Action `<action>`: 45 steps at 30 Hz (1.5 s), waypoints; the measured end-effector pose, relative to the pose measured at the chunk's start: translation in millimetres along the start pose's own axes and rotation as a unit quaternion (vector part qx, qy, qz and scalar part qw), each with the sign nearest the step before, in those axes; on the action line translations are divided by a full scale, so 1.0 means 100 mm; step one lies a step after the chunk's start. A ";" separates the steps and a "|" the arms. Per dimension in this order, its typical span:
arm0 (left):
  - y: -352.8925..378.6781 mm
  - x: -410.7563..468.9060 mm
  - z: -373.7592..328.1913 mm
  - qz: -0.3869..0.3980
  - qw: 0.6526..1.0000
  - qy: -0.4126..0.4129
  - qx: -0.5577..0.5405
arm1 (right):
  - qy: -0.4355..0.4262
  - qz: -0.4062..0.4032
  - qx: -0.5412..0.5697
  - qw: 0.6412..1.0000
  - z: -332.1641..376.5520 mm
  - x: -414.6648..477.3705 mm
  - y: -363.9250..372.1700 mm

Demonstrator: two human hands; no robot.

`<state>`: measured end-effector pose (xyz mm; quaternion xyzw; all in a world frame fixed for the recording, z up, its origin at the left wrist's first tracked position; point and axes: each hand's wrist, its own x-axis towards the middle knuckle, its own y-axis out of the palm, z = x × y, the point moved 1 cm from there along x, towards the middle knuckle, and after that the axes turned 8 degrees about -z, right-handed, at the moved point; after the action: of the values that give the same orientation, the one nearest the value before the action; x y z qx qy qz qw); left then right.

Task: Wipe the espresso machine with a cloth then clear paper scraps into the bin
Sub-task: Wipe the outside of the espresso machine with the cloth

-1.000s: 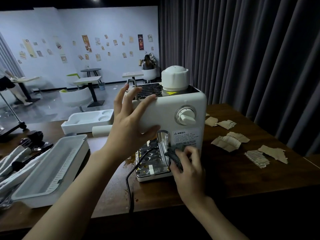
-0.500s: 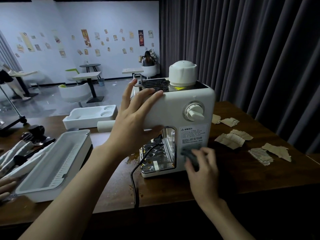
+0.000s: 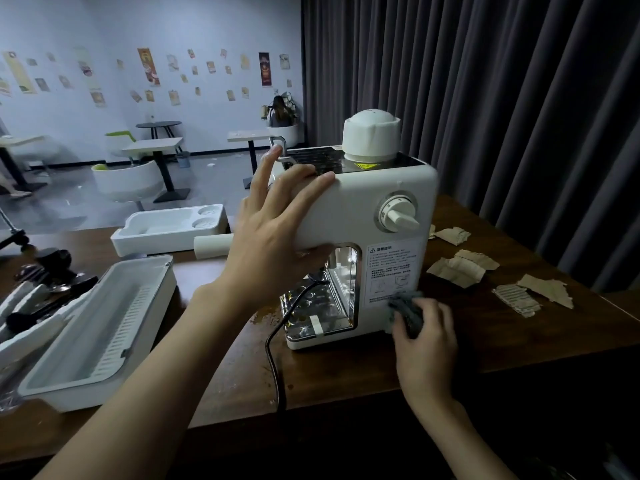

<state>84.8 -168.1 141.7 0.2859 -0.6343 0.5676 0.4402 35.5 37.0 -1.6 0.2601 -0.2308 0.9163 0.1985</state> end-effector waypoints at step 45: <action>0.02 -0.02 0.00 0.010 1.000 -0.014 -0.020 | 0.001 0.100 -0.006 0.995 -0.01 -0.29 0.03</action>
<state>83.5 -168.2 139.2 0.2789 -0.6546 0.5547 0.4313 56.1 27.7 -19.3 0.2338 -0.2611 0.9304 0.1072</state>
